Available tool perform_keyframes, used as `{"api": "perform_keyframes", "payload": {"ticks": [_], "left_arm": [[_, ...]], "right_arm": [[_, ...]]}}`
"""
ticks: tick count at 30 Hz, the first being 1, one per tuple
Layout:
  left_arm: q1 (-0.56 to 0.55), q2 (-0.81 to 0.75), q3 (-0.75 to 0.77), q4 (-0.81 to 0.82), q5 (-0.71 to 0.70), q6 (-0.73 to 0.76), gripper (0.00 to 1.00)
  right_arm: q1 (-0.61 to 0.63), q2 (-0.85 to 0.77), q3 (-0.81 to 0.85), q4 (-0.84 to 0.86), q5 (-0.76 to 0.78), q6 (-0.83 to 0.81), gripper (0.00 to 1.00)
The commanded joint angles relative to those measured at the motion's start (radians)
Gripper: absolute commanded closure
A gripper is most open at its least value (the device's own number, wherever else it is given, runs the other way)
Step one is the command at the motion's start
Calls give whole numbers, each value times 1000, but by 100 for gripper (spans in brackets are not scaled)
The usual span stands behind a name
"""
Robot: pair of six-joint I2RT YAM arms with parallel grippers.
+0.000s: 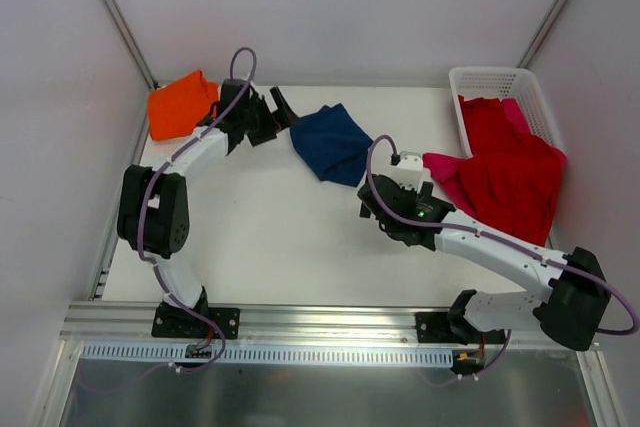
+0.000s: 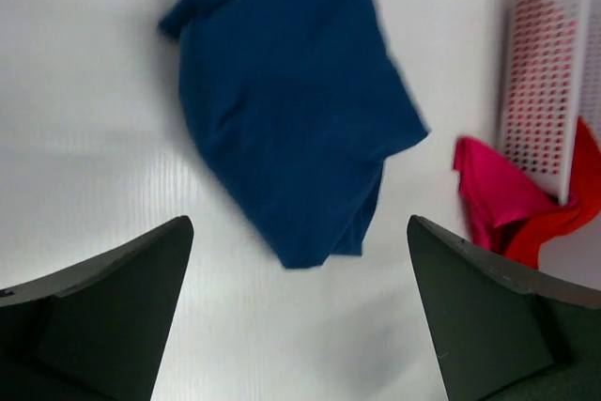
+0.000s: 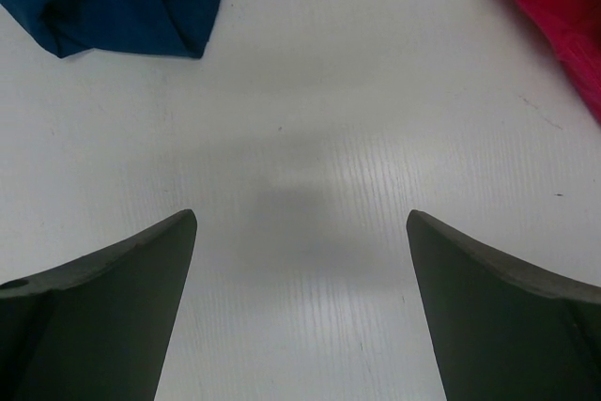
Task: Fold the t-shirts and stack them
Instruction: Put the neatly folded tshirt into the corner of the board with the left arm
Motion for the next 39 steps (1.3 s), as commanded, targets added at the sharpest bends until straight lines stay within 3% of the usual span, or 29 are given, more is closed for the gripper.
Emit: {"api": "perform_keyframes", "payload": {"ticks": [1,4,9,26,39], "left_arm": [[-51,-54,-180,-26,-135,-112,1],[-109,-77,-275,-10,-253,-175,1],[-137,-22,-326,69,-265,-278,1],[-215,102,-297,172,-426,-471,1],[-269,225,-229,230,-546,-577,1]], "right_arm": [[9,-56,-15,-12,20,29,1],[9,-92,-32,-17,29,35,1],[9,-136,-65,-35,51,46,1],[-22,-195,-110,-43,98,10,1],[-141,-184,-150,29,29,-83,0]]}}
